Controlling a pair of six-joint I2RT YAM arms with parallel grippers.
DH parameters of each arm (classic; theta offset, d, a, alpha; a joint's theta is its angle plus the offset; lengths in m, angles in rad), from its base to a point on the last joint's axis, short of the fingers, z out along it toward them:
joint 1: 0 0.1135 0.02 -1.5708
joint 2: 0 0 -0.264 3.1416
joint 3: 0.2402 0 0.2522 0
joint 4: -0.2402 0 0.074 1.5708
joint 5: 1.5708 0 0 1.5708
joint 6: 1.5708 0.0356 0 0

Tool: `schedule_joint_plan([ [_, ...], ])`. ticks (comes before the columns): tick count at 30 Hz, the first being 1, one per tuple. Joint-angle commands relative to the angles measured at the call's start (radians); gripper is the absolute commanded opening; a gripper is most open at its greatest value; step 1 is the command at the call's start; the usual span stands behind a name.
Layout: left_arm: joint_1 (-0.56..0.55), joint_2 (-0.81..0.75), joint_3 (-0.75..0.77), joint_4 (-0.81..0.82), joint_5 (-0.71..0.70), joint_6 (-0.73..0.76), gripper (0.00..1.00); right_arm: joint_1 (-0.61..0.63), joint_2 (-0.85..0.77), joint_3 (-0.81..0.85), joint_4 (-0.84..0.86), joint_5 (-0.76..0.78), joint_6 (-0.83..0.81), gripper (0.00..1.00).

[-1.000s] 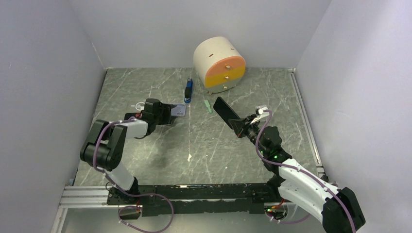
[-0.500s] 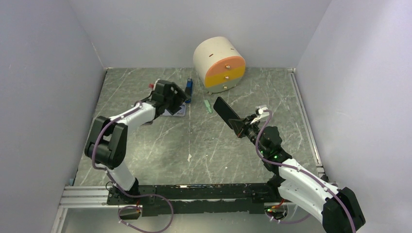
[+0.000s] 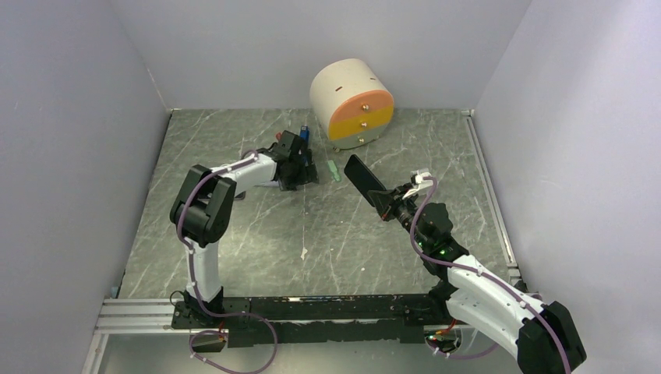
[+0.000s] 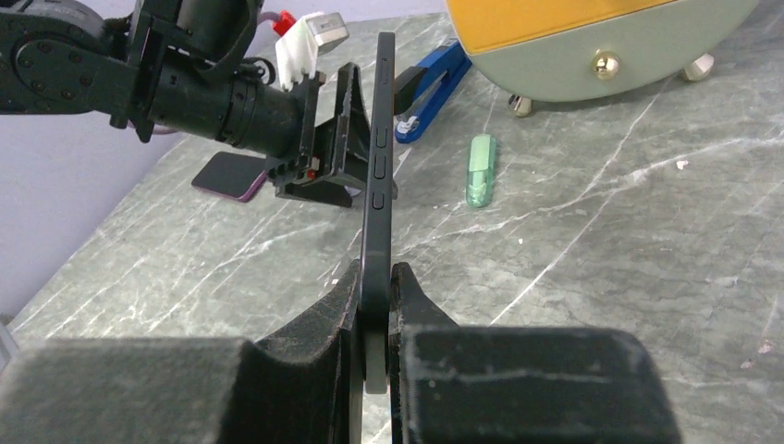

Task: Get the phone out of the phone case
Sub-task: Place the phone case at the center of the board, then adjust the phone case at the center of the board.

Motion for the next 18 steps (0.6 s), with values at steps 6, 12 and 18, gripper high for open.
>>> schedule_joint_plan([
  [6,-0.004,0.045,0.065,-0.026,-0.028,0.079,0.82,-0.005,-0.013,0.013,0.09,0.013,-0.013,0.0],
  [12,-0.015,0.022,0.05,0.055,0.053,0.093,0.82,-0.004,0.001,0.016,0.094,0.008,-0.012,0.0],
  [18,-0.024,0.057,0.086,0.042,0.023,0.107,0.82,-0.004,-0.002,0.016,0.091,0.012,-0.014,0.0],
])
